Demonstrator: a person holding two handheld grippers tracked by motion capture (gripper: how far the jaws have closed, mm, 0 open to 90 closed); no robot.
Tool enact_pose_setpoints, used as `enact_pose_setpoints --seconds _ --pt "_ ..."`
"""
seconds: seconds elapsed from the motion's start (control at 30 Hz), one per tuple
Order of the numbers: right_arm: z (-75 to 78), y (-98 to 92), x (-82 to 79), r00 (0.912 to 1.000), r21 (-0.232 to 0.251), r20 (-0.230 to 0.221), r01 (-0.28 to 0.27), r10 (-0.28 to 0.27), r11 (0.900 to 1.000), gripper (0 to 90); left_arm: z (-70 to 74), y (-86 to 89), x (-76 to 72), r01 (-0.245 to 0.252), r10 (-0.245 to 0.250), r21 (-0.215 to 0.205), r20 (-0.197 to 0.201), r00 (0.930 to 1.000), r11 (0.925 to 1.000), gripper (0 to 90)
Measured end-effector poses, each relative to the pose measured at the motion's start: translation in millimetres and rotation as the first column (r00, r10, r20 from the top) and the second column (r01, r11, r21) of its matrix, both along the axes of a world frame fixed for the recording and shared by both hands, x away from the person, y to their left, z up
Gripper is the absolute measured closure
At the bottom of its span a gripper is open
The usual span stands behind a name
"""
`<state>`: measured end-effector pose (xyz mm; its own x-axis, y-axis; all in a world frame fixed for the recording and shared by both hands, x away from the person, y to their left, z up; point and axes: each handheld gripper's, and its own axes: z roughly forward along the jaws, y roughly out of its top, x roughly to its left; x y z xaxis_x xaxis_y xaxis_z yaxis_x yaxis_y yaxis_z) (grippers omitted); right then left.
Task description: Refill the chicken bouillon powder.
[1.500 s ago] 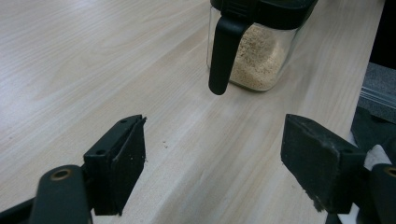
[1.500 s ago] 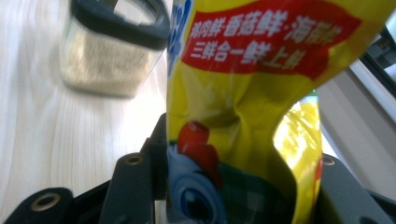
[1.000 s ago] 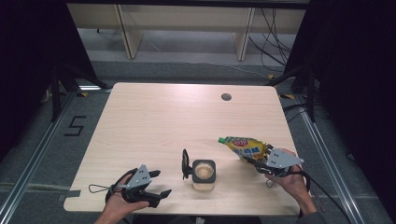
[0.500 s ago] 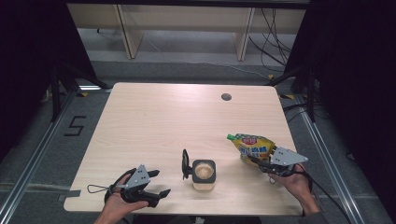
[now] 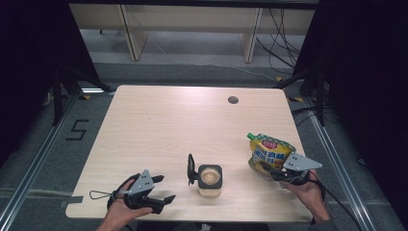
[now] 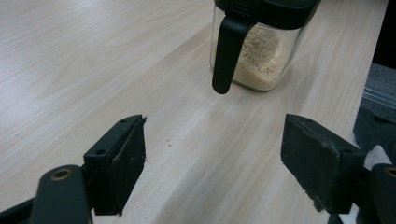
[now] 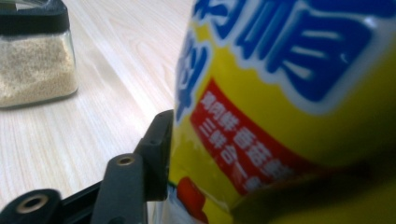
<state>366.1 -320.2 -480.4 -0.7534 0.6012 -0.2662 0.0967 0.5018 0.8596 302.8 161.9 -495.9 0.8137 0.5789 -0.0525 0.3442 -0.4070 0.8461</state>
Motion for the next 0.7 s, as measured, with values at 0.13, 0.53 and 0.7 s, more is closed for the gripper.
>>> enact_pose_setpoints --seconds 0.13,0.53,0.7 --pt "-0.5 -6.3 -2.5 0.9988 0.015 -0.02 0.044 -0.044 0.999 44.1 -0.3 0.1 0.2 0.006 -0.006 -0.001 -0.001 1.0 1.0 21.7" --pt "1.2 -9.9 -11.3 0.9942 0.041 -0.054 0.095 -0.093 0.995 30.9 0.7 0.4 0.2 0.001 -0.001 0.008 0.009 1.0 1.0 21.8" --pt "5.0 -13.1 -20.5 0.9885 0.049 -0.07 0.138 -0.134 0.989 26.4 0.8 0.2 -0.1 0.001 -0.001 0.012 -0.001 1.0 0.9999 21.7"
